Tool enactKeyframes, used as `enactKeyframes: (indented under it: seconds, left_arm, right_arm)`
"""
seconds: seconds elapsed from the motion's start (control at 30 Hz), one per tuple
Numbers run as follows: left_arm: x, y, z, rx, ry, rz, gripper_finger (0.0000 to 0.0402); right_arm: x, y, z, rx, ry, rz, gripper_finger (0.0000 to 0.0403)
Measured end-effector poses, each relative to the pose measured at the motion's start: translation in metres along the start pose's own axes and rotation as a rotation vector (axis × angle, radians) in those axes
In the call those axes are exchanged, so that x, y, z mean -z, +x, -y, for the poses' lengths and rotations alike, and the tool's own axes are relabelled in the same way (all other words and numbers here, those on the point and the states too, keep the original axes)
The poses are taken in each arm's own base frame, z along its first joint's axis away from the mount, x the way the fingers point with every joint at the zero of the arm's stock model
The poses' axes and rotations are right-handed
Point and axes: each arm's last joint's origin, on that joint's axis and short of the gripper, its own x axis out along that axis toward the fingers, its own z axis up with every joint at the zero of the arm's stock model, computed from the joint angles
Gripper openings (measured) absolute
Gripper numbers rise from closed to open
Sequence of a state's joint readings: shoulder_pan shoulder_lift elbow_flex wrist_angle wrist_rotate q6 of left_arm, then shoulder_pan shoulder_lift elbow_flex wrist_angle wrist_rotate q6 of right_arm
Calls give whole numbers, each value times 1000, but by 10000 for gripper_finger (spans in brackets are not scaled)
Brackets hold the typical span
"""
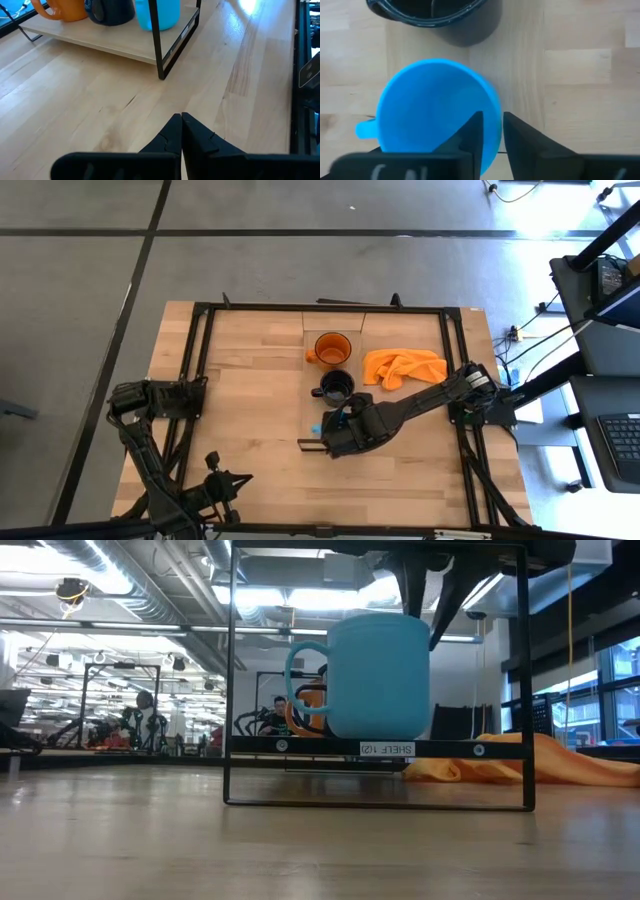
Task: Stack small to large cups/mugs on shelf
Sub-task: Return to Home Position
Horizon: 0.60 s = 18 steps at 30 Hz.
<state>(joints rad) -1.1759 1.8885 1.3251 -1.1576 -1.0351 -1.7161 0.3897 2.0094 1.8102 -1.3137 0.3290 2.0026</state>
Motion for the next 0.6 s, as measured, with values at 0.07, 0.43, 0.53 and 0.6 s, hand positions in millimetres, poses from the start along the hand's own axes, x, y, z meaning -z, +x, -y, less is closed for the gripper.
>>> enactKeyframes:
  seconds: [0.07,0.43,0.53,0.6]
  left_arm:
    - [0,0,0,0,-1,0,0]
    - [-2,1,7,45,-41,-17,0]
    - [-21,-5,6,102,-11,-17,0]
    - [-46,-9,3,154,31,20,0]
  right_arm:
    - [0,-4,-2,-13,-5,-4,82]
    - [-38,-102,-17,-268,-126,179,108]
    - [-48,-139,-18,-414,-266,232,108]
    - [-48,-159,-17,-576,-418,270,108]
